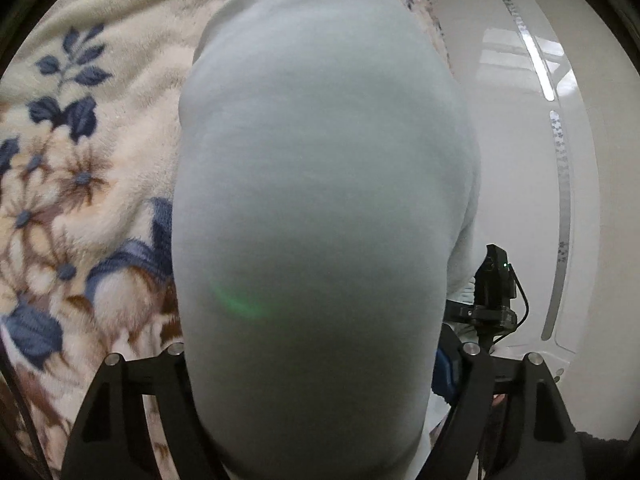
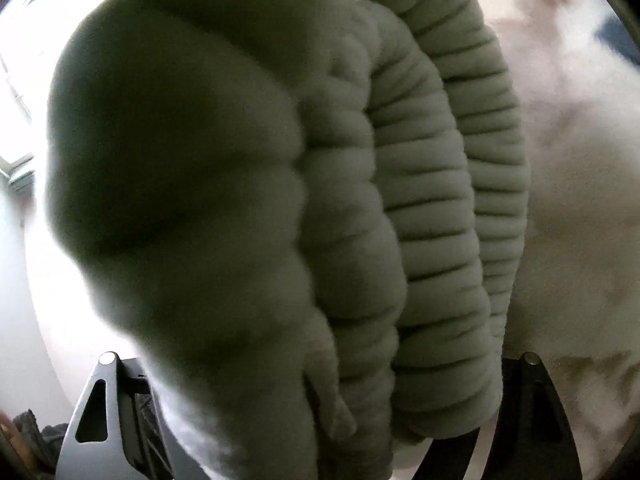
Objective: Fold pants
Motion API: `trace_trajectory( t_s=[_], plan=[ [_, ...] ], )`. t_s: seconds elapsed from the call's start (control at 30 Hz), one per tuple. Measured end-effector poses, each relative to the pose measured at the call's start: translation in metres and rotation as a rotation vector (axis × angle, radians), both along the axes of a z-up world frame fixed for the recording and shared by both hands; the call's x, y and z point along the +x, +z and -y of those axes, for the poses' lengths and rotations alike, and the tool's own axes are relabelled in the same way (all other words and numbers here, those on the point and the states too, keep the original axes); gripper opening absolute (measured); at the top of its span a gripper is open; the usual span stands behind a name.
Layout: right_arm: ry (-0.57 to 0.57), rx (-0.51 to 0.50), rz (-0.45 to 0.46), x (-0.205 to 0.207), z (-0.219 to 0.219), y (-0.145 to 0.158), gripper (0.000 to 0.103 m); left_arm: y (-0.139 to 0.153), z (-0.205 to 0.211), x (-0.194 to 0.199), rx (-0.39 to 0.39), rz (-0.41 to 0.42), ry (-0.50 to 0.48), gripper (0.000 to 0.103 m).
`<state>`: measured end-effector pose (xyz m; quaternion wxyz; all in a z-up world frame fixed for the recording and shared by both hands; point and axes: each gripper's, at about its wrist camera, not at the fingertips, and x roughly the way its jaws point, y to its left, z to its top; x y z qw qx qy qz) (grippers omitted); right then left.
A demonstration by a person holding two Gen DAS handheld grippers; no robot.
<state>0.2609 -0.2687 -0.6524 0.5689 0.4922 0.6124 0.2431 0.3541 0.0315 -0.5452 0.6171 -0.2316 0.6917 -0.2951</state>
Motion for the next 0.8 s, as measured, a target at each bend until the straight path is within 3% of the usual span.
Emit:
trace_trajectory(
  t_s=[0.17,0.33,0.53,0.8],
  plan=[
    [0.014,0.028,0.037,0.004,-0.02,0.018,0.08,0.026,-0.013,-0.001,0.016,0.038,0.027,0.08],
    [0.066,0.04,0.082,0.032,-0.072,0.03,0.08,0.04,-0.039,0.012,0.023,0.084,0.085,0.08],
    [0.121,0.064,0.135,0.079,-0.153,0.05,0.079,0.065,-0.119,0.023,0.028,0.132,0.18,0.08],
    [0.197,0.075,0.183,0.148,-0.315,0.061,0.08,0.073,-0.256,0.062,0.057,0.161,0.234,0.08]
  ],
)
